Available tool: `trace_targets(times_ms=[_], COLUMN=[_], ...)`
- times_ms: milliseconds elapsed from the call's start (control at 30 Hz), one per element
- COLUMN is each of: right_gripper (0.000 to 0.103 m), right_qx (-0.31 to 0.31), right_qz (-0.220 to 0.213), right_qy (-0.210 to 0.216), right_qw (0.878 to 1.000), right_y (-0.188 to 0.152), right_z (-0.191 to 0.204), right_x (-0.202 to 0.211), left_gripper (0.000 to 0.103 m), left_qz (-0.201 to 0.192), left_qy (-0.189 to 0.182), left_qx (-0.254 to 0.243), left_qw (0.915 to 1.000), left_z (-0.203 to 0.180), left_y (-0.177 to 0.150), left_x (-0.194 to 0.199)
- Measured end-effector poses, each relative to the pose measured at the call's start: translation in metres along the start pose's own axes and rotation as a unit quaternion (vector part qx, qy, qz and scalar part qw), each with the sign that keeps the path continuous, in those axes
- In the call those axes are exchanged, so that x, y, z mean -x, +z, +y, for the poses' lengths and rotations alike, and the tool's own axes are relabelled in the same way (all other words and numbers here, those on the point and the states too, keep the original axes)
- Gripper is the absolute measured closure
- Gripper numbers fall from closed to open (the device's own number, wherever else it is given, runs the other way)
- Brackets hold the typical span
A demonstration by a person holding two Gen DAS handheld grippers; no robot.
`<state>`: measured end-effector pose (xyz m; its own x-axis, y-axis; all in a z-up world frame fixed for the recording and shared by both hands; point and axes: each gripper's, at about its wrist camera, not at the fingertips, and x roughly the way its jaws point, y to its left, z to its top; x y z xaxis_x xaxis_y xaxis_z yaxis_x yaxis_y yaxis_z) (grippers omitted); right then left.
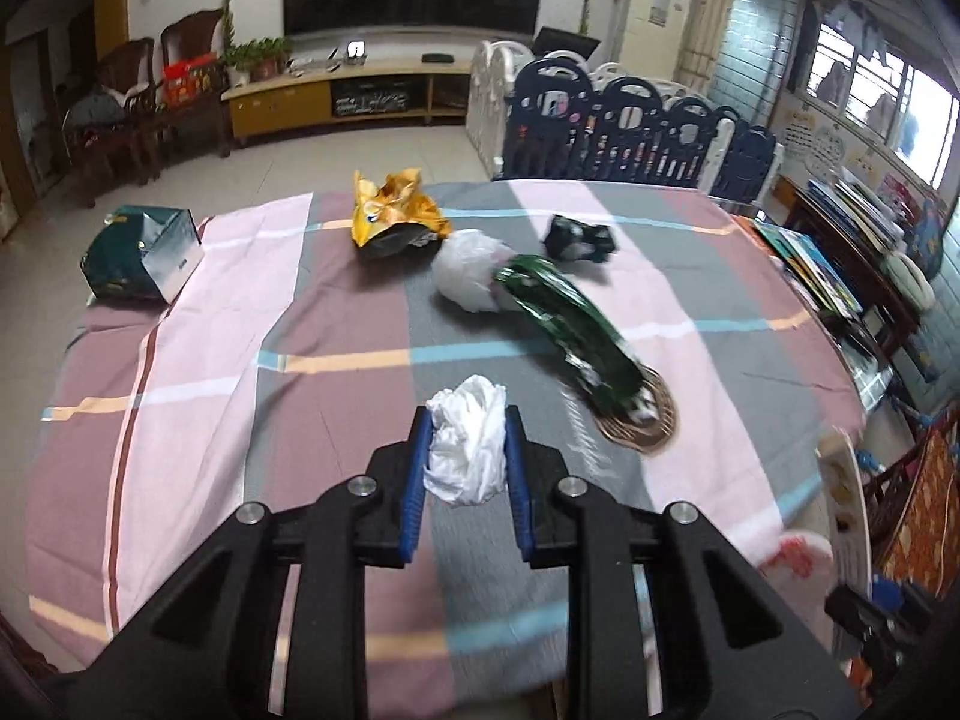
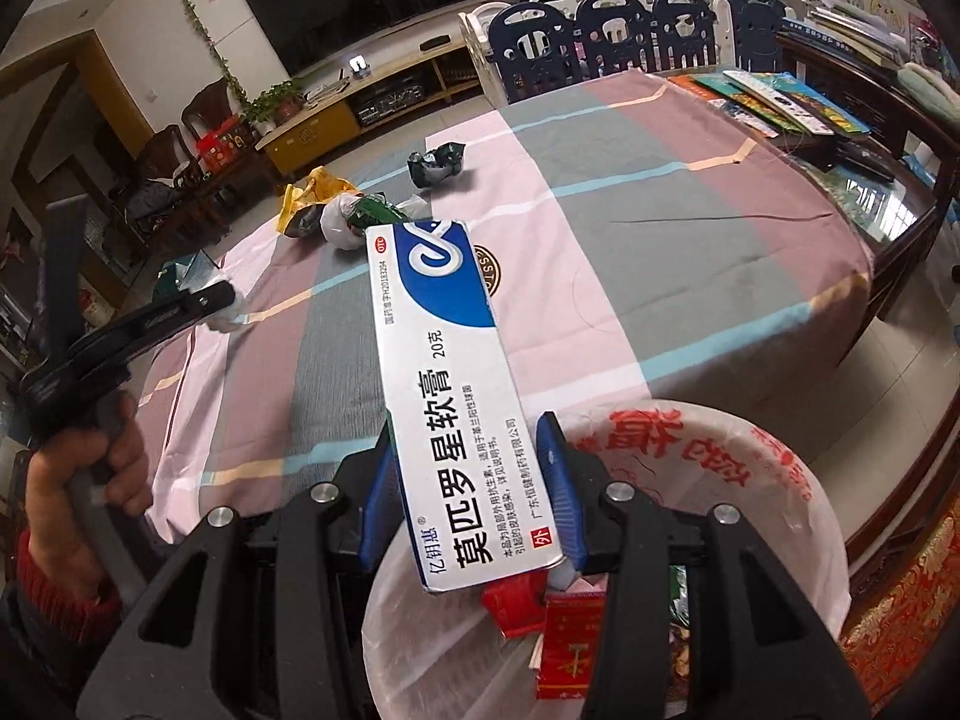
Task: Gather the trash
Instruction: 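Drop the white tissue into the wastebasket with the left tool while the right tool carries the ointment box, then release the white ointment box into the wastebasket with the right tool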
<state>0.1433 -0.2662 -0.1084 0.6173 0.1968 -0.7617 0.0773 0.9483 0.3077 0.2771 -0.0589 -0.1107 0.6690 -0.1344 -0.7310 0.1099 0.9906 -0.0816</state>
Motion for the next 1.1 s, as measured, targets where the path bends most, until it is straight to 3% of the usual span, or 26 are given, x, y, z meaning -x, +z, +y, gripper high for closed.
trace_targets(times_ms=[200,433,700,833,933,1100], right_gripper=[0.058,0.058,0.058,0.058,0.058,0.057], right_qx=[0.006,-0.007,-0.027,-0.042,-0.056,-0.076], right_qz=[-0.010,-0.017,-0.036,-0.021,-0.008,-0.004], right_qy=[-0.017,-0.043,-0.061,-0.067,-0.064,-0.058], right_qw=[1.000,0.999,0.997,0.997,0.996,0.995], right_y=[-0.020,-0.041,-0.051,-0.056,-0.060,-0.063], right_z=[-0.011,-0.036,-0.061,-0.069,-0.077,-0.085], right_x=[0.034,0.068,0.097,0.095,0.092,0.091], left_gripper=[0.079,0.079,0.079,0.076,0.071,0.047], left_qz=[0.002,0.001,0.003,0.034,0.059,0.058], left_qy=[-0.041,-0.091,-0.108,-0.139,-0.160,-0.157], left_qx=[-0.021,-0.088,-0.131,-0.148,-0.147,-0.153], left_qw=[0.9989,0.9919,0.9854,0.9786,0.9743,0.9740], left_z=[-0.035,-0.091,-0.128,-0.142,-0.148,-0.152], left_y=[-0.036,-0.072,-0.092,-0.105,-0.112,-0.115], left_x=[0.058,0.103,0.126,0.123,0.118,0.118])
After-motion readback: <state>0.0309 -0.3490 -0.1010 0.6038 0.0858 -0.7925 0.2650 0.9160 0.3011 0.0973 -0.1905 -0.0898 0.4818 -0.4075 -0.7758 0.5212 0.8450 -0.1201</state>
